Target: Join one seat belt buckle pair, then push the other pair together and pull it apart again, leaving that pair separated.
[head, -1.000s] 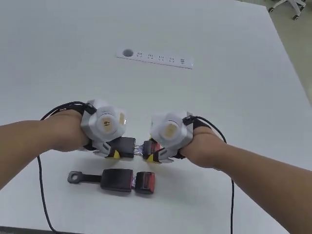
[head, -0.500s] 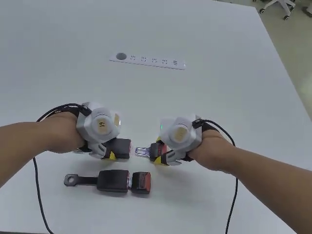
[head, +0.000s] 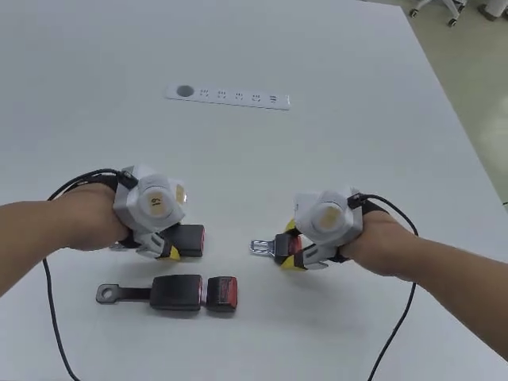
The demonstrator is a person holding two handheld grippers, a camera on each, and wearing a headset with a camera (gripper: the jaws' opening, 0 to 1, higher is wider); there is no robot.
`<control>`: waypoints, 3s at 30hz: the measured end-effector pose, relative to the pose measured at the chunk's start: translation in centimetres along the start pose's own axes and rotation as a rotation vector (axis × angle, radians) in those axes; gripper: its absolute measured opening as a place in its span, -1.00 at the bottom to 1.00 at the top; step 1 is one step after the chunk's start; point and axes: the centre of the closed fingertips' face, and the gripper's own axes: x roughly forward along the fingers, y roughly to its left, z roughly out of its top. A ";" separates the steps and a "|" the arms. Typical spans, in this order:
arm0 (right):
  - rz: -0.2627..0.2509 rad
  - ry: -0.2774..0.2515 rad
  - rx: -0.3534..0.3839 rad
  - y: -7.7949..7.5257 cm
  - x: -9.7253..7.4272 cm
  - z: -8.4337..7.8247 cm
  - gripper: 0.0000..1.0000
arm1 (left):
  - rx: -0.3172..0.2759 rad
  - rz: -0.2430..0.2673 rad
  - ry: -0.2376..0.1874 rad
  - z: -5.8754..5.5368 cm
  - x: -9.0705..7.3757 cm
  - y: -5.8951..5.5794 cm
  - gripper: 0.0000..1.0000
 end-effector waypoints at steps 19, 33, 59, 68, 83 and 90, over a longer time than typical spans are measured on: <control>-0.052 0.026 0.057 -0.7 -0.9 -1.6 -0.22 | -0.020 0.010 -0.013 0.2 -0.2 -0.1 -0.30; -0.235 -0.145 0.261 0.7 -4.6 0.8 0.36 | -0.221 0.154 -0.122 -2.7 -5.8 -1.0 -0.03; -0.331 -0.283 0.489 7.2 -8.5 0.3 0.78 | -0.531 0.372 -0.269 -8.6 -12.6 -8.4 0.84; -0.356 -0.299 0.558 7.7 -9.2 0.0 0.98 | -0.613 0.427 -0.287 -10.4 -13.1 -8.7 1.00; -0.370 -0.297 0.582 8.4 -9.1 0.3 0.97 | -0.642 0.454 -0.303 -11.2 -13.1 -8.7 1.00; -0.385 -0.301 0.574 8.6 -9.3 0.4 0.95 | -0.641 0.463 -0.319 -11.3 -13.1 -8.4 1.00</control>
